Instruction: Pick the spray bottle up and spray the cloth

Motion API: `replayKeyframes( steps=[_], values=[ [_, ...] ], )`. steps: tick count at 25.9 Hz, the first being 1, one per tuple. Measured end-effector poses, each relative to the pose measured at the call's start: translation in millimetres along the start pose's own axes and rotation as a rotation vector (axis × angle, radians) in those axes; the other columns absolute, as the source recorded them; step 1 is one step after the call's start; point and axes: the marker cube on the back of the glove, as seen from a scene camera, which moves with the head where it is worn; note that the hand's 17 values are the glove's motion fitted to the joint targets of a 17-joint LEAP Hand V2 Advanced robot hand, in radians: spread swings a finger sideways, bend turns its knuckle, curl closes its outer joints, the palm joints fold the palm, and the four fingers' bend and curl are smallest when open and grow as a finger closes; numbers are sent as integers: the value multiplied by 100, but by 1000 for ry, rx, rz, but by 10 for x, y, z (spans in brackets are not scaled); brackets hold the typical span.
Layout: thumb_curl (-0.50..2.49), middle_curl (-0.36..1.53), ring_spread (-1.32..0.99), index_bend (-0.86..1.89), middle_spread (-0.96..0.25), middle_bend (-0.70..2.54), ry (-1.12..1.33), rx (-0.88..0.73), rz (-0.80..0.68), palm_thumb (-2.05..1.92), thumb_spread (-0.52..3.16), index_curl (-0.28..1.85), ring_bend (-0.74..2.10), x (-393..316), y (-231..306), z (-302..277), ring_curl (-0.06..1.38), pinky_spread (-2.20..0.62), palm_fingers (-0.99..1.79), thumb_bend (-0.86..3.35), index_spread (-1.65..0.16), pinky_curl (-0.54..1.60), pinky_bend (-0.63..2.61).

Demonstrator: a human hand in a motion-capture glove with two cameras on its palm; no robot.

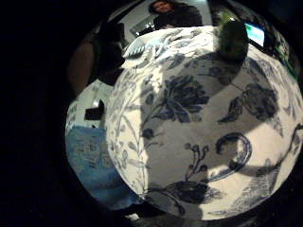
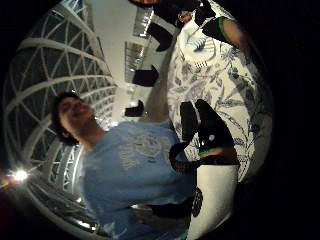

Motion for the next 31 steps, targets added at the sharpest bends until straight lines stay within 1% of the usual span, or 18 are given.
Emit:
replayKeyframes(
  steps=[4, 7, 12, 15, 20, 31],
  values=[
    [33, 30, -4, 13, -7, 19, -204, 75, 87, 68, 114, 30, 37, 133, -35, -190, 27, 18, 68, 19, -37, 28, 23],
    [33, 31, -2, 12, -6, 19, -279, 98, 133, 67, 115, 29, 35, 251, -45, -290, 27, 19, 65, 17, -38, 30, 25],
    [34, 32, -1, 12, -4, 19, -258, 161, 153, 68, 116, 28, 34, 426, -120, -379, 28, 19, 61, 14, -39, 32, 29],
    [35, 32, 0, 13, -4, 19, -235, 185, 160, 69, 117, 28, 33, 508, -252, -426, 28, 19, 61, 12, -39, 32, 29],
    [36, 33, 1, 13, -3, 19, -206, 236, 184, 70, 117, 27, 33, 679, -606, -514, 29, 20, 60, 10, -39, 33, 30],
    [38, 35, 1, 11, -3, 20, -243, 310, 246, 74, 116, 25, 38, 908, -1456, -482, 31, 19, 62, 5, -39, 34, 31]
  ],
)
